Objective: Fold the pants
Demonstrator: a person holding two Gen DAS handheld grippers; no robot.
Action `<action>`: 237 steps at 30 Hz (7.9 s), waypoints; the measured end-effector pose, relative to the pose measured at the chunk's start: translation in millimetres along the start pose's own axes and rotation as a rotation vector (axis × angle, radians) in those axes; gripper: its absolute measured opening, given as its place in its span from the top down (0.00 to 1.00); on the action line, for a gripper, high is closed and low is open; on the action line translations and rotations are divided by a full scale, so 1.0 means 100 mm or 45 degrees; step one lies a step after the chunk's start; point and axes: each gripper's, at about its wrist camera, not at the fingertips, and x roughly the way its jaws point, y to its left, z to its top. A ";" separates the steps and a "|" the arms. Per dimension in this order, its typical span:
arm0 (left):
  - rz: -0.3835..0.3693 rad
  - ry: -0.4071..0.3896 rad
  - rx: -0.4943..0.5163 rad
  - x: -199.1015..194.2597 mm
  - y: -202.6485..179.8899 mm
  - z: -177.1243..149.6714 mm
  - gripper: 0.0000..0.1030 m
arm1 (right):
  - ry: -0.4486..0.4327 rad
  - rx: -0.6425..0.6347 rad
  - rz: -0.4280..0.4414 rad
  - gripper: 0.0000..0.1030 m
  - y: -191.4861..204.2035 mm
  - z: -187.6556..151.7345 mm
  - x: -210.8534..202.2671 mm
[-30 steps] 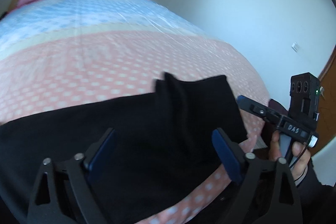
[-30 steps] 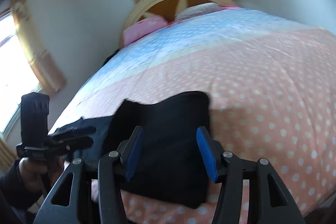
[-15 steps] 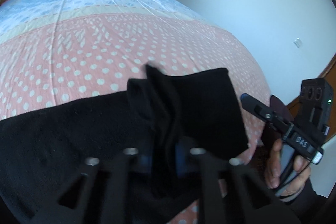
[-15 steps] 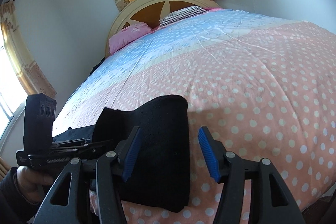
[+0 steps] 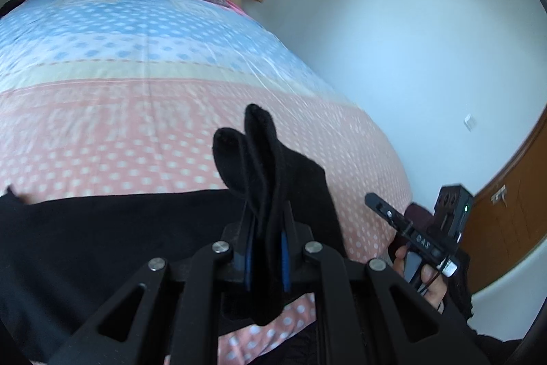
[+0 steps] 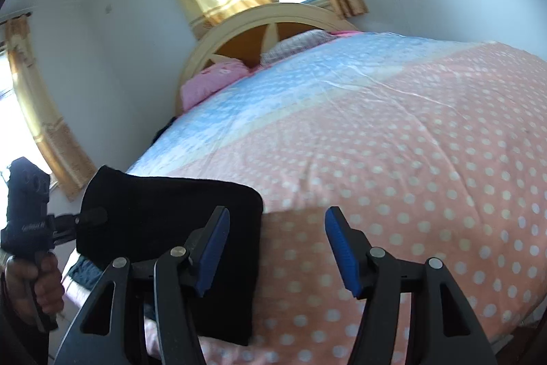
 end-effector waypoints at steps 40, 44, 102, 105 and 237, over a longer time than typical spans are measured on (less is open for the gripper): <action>0.273 -0.066 -0.276 -0.15 1.12 -0.54 0.38 | 0.298 -0.531 0.286 0.36 1.21 -0.41 0.50; 0.293 -0.053 -0.246 -0.15 1.13 -0.54 0.37 | 0.469 -0.412 0.173 0.35 1.06 -0.32 1.03; 0.683 -0.370 -0.422 -2.22 2.55 -0.76 0.75 | 0.327 -0.488 0.384 0.34 1.81 -0.66 0.79; 0.622 -0.406 -0.355 -2.26 2.27 -0.65 0.76 | 0.304 -0.495 0.338 0.34 1.80 -0.62 0.76; 0.645 -0.141 0.028 -0.40 0.76 -0.64 0.00 | 0.515 -0.413 0.104 0.50 1.14 -0.38 0.57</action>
